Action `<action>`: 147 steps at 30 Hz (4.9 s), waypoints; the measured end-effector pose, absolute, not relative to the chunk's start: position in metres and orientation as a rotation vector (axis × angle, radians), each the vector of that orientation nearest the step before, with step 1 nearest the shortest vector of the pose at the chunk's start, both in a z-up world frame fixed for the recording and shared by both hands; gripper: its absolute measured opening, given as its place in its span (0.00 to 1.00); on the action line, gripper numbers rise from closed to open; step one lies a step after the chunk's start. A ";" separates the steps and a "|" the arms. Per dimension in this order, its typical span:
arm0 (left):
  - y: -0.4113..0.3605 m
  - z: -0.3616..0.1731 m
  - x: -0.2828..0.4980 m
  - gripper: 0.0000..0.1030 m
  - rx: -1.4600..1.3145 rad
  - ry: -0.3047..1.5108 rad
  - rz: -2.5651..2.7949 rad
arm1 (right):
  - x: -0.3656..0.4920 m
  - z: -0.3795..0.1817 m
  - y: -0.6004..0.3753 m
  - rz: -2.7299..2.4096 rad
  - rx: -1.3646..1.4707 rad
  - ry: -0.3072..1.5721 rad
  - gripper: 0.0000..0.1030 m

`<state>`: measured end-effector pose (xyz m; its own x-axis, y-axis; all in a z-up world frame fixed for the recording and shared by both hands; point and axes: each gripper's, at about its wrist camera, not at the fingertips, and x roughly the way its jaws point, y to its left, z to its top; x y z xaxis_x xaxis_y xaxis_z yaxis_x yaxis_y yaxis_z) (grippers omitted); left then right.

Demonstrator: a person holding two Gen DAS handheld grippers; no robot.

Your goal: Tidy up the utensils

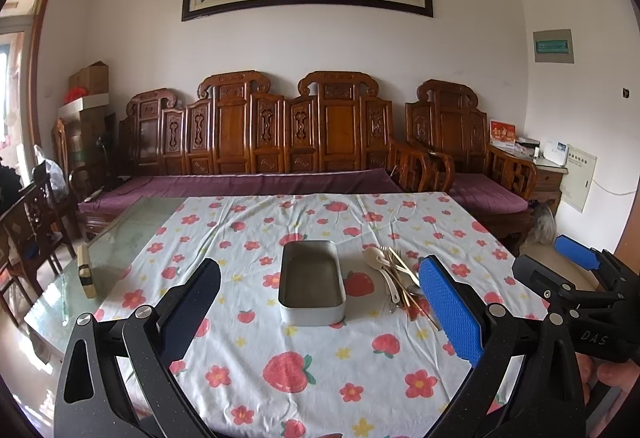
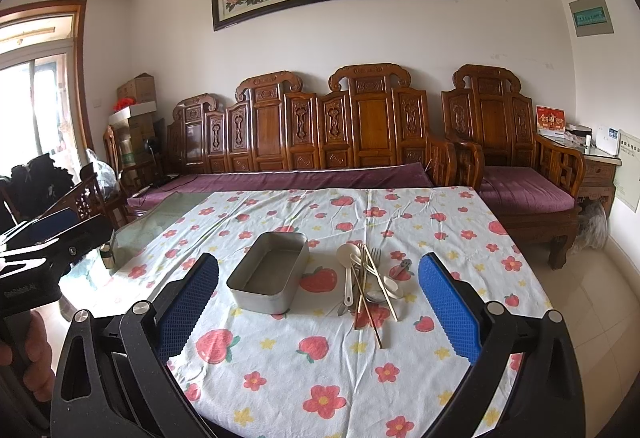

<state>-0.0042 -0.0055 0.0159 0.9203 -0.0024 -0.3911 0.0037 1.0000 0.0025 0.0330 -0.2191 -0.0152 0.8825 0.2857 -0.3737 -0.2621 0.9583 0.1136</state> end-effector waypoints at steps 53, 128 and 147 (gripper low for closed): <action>-0.013 0.022 -0.003 0.94 0.019 0.407 -0.018 | 0.032 -0.012 -0.216 0.285 0.064 0.408 0.97; -0.154 -0.202 0.211 0.57 0.073 1.086 -0.176 | 0.285 -0.244 -0.297 0.408 -0.085 1.001 0.06; -0.172 -0.221 0.272 0.25 -0.107 1.206 -0.154 | 0.292 -0.235 -0.326 0.369 -0.033 0.985 0.06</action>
